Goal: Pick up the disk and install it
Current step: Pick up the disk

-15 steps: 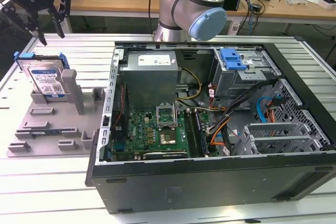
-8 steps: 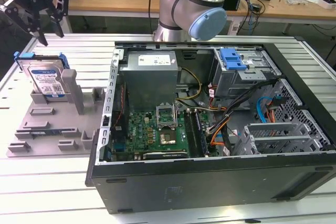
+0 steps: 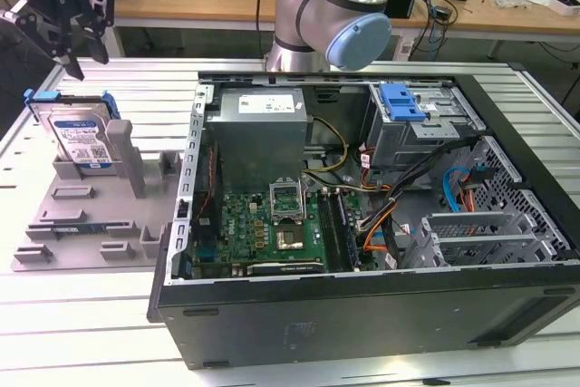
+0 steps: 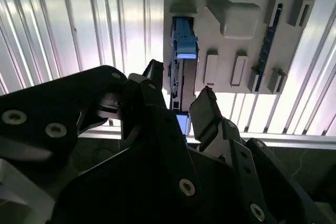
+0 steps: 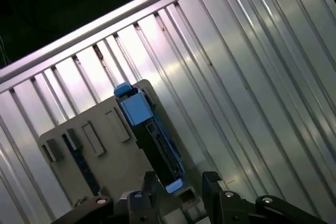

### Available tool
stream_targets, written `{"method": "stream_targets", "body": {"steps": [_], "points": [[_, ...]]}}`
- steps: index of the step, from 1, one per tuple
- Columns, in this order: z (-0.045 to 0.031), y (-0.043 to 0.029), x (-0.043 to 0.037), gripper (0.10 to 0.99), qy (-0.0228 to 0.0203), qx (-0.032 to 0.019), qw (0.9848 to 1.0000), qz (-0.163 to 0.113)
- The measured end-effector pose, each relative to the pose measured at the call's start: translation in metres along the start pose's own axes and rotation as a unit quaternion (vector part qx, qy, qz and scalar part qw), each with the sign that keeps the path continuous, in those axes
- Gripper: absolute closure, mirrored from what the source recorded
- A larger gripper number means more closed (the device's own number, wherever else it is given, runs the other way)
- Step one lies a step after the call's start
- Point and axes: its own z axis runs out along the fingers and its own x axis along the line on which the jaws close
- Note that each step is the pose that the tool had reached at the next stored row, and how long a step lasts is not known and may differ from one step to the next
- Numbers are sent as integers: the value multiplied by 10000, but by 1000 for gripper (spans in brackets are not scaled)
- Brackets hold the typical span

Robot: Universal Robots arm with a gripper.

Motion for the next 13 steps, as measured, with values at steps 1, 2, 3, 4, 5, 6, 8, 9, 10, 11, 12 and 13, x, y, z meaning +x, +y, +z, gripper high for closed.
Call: {"method": "stream_targets", "body": {"steps": [1, 2, 3, 4, 5, 6, 8, 9, 10, 11, 12, 13], "points": [[1, 0, 0, 604, 5, -2, 9999, -124], [1, 0, 0, 604, 10, -4, 9998, -217], [1, 0, 0, 604, 16, -5, 9995, -312], [2, 0, 0, 604, 20, -5, 9992, -398], [2, 0, 0, 604, 26, -6, 9988, -491], [2, 0, 0, 604, 33, -7, 9983, -580], [2, 1, -1, 604, 71, 5, 9973, -730], [2, 0, 0, 604, 112, 22, 9965, -827], [2, 0, 0, 604, 139, 32, 9960, -886], [3, 1, 0, 604, 185, 60, 9947, -1011], [3, 1, 1, 604, 217, 94, 9935, -1109], [6, 0, -1, 604, 227, 146, 9922, -1214]]}}
